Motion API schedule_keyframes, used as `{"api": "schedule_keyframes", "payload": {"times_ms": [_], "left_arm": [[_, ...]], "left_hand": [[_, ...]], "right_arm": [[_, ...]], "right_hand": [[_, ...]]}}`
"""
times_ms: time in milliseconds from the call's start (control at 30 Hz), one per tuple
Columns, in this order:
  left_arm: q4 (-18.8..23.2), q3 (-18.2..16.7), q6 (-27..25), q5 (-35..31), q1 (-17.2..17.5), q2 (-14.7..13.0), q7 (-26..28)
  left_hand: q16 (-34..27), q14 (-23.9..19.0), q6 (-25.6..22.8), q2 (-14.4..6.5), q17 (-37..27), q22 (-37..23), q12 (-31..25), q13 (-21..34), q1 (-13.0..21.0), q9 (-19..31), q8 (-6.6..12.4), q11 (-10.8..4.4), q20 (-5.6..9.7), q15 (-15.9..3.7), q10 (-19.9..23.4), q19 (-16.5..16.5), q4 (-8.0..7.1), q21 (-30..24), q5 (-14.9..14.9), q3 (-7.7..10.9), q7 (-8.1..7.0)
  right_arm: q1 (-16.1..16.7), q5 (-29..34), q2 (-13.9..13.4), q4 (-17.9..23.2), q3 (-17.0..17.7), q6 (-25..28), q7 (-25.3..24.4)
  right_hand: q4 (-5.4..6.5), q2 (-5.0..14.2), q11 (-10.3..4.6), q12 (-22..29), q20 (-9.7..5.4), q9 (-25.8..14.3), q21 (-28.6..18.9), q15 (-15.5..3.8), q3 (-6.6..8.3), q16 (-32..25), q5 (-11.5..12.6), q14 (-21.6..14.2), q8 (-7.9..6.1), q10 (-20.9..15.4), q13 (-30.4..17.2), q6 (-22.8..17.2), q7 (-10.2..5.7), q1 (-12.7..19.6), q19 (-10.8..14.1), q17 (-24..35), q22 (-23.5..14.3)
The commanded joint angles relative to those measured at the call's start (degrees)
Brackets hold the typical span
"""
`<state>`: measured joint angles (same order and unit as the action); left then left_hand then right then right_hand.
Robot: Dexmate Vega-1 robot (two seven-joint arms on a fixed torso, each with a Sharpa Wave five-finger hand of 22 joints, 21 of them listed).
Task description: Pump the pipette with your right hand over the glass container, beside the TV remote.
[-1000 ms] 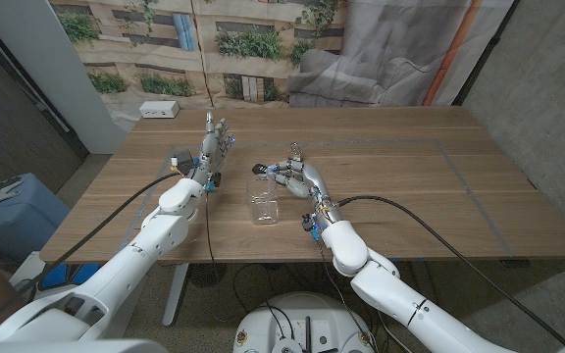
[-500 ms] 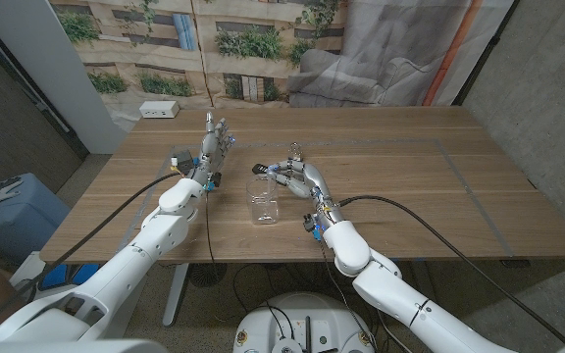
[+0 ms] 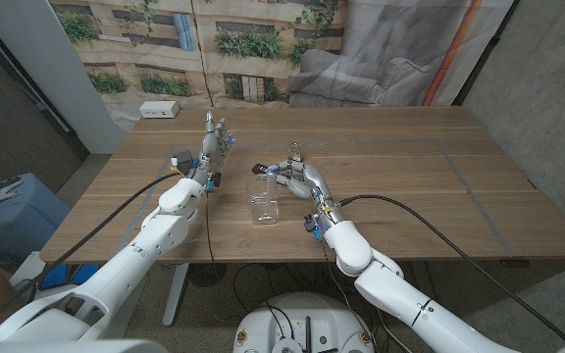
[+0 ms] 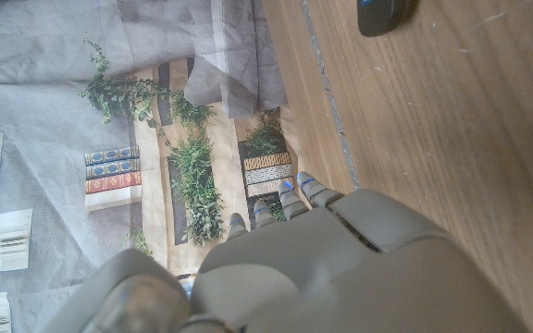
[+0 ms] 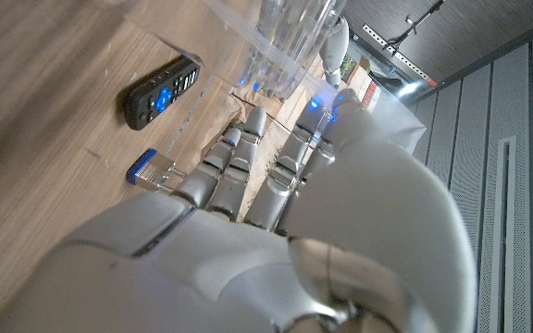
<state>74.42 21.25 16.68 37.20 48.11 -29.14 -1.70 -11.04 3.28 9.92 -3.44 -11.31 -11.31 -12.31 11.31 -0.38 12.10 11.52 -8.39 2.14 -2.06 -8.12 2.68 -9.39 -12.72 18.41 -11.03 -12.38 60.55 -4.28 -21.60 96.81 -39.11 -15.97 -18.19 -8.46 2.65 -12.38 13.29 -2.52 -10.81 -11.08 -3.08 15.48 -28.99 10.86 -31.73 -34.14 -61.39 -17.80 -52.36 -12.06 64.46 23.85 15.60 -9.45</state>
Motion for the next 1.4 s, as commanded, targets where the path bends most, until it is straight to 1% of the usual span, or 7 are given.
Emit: {"api": "schedule_keyframes", "payload": {"times_ms": [33,100,333,833,1033,1100,1400], "left_arm": [[0.0,0.0,0.0,0.0,0.0,0.0,0.0],[0.0,0.0,0.0,0.0,0.0,0.0,0.0],[0.0,0.0,0.0,0.0,0.0,0.0,0.0],[0.0,0.0,0.0,0.0,0.0,0.0,0.0],[0.0,0.0,0.0,0.0,0.0,0.0,0.0],[0.0,0.0,0.0,0.0,0.0,0.0,0.0],[0.0,0.0,0.0,0.0,0.0,0.0,0.0]], "left_hand": [[-0.3,0.5,0.1,-2.3,-0.1,-0.1,-0.3,0.3,0.2,0.1,0.34,-0.19,5.04,-6.56,0.0,0.4,0.03,-0.3,0.3,-0.48,-0.32],[-0.3,0.5,0.1,-2.3,-0.1,-0.1,-0.3,0.3,0.2,0.1,0.34,0.01,5.06,-6.57,0.0,0.4,0.03,-0.3,0.3,-0.48,-0.32],[-0.3,0.5,0.0,-2.3,-0.1,-0.1,-0.3,0.3,0.2,0.1,0.35,-0.05,5.07,-6.62,0.0,0.4,0.02,-0.3,0.3,-0.48,-0.32],[-0.3,0.5,0.1,-2.3,-0.1,-0.1,-0.3,0.3,0.2,0.1,0.34,-0.14,5.07,-6.58,0.0,0.4,0.03,-0.3,0.3,-0.49,-0.32],[-0.3,0.5,0.1,-2.3,-0.1,-0.1,-0.3,0.3,0.2,0.1,0.34,-0.18,5.06,-6.61,0.1,0.4,0.03,-0.3,0.3,-0.49,-0.32],[-0.3,0.5,0.1,-2.3,-0.1,-0.1,-0.3,0.3,0.2,0.1,0.34,0.06,5.08,-6.61,0.0,0.4,0.03,-0.3,0.3,-0.5,-0.32],[-0.3,0.5,0.1,-2.3,-0.1,-0.1,-0.3,0.3,0.2,0.1,0.34,-0.16,5.06,-6.62,0.0,0.4,0.03,-0.3,0.3,-0.51,-0.32]], "right_arm": [[0.1,0.0,-0.5,0.7,0.0,1.2,0.4],[0.0,0.1,-0.7,0.6,-0.1,1.1,0.7],[0.2,-0.3,-0.9,1.2,0.1,1.6,0.7],[-0.1,-0.3,-1.4,0.8,0.3,-0.3,1.5],[0.1,-0.7,-1.7,1.6,0.6,0.0,1.8],[0.1,-0.8,-1.8,1.8,0.7,0.0,1.9],[0.2,-1.1,-2.4,2.8,0.9,0.5,2.6]], "right_hand": [[0.16,0.15,-0.03,-0.3,0.42,-0.3,0.1,-8.83,-0.29,0.1,-0.1,0.1,0.21,0.4,0.0,0.5,-0.15,-0.4,0.0,0.0,-0.3],[0.21,0.12,-0.03,-0.4,0.52,-0.3,0.1,-8.74,-0.36,0.2,-0.1,0.2,0.31,0.5,0.1,0.7,-0.17,-0.6,0.0,0.0,-0.3],[0.32,0.11,-0.03,-0.5,0.72,-0.3,0.1,-8.66,-0.56,0.3,-0.1,0.3,0.51,0.7,0.2,1.0,-0.23,-1.0,-0.1,0.0,-0.3],[0.66,-0.04,0.01,-0.8,1.29,-0.4,0.1,-8.31,-1.14,0.7,-0.1,0.6,0.94,1.4,0.5,1.6,-0.36,-2.4,-0.3,-0.2,-0.3],[0.78,-0.03,0.0,-0.9,1.46,-0.4,0.2,-8.13,-1.36,0.7,-0.1,0.6,1.1,1.5,0.5,1.8,-0.42,-2.9,-0.5,-0.1,-0.3],[0.79,-0.07,-0.01,-0.8,1.51,-0.4,0.2,-8.1,-1.44,0.7,-0.2,0.7,1.14,1.5,0.5,1.8,-0.44,-3.1,-0.5,-0.1,-0.3],[0.85,-0.13,0.03,-0.9,1.72,-0.4,0.2,-8.08,-1.66,0.9,-0.1,0.8,1.4,1.7,0.5,2.1,-0.46,-3.6,-0.6,-0.2,-0.3]]}}
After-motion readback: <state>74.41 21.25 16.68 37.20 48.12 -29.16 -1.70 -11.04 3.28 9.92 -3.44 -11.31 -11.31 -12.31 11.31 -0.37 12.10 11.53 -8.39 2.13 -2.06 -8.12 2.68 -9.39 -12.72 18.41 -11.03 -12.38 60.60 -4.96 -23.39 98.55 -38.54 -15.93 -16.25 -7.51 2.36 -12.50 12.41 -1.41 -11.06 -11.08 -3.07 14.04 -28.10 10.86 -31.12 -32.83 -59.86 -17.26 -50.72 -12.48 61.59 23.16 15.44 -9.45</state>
